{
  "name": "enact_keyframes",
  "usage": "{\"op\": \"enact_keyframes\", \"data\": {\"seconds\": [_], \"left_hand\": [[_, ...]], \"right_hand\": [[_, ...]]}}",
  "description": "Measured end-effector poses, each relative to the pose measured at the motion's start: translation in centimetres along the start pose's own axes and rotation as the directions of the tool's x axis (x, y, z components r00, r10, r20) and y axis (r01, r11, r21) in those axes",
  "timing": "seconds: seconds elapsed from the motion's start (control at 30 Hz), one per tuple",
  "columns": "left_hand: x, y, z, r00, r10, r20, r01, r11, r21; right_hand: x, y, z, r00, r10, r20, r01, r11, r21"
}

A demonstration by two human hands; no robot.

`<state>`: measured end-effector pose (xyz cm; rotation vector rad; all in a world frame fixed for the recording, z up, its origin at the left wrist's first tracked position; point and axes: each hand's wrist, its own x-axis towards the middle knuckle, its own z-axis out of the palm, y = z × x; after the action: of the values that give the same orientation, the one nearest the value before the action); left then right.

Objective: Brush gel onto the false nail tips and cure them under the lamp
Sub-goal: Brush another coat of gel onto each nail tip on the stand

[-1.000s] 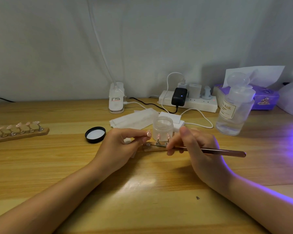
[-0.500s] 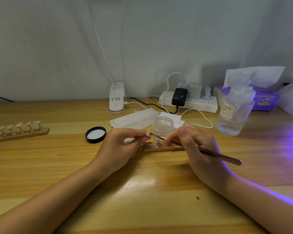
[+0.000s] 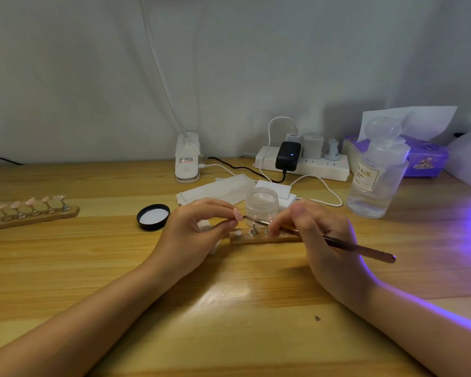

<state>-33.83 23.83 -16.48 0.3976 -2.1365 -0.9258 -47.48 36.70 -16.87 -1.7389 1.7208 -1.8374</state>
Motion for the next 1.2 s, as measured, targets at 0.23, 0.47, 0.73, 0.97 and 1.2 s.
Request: {"op": "enact_keyframes", "data": {"seconds": [0.23, 0.47, 0.73, 0.97, 1.2], "left_hand": [[-0.07, 0.19, -0.09, 0.998, -0.059, 0.009, 0.059, 0.997, -0.042], [0.01, 0.06, -0.06, 0.998, -0.061, 0.012, 0.061, 0.998, -0.016], [0.01, 0.19, -0.07, 0.998, -0.061, 0.028, 0.061, 0.998, -0.028], [0.16, 0.01, -0.04, 0.999, -0.048, 0.026, 0.048, 0.999, -0.009], [0.0, 0.15, -0.09, 0.999, -0.032, 0.022, 0.032, 0.999, -0.032]], "right_hand": [[0.34, 0.04, 0.17, 1.0, -0.001, -0.009, 0.0, 0.995, -0.103], [0.09, 0.19, 0.37, 0.986, -0.157, 0.049, 0.163, 0.976, -0.145], [0.34, 0.2, 0.03, 0.997, 0.069, -0.033, -0.072, 0.994, -0.085], [0.07, 0.25, 0.45, 0.988, -0.148, 0.039, 0.152, 0.97, -0.189], [0.39, 0.18, 0.2, 1.0, -0.001, -0.019, -0.002, 0.989, -0.147]]}}
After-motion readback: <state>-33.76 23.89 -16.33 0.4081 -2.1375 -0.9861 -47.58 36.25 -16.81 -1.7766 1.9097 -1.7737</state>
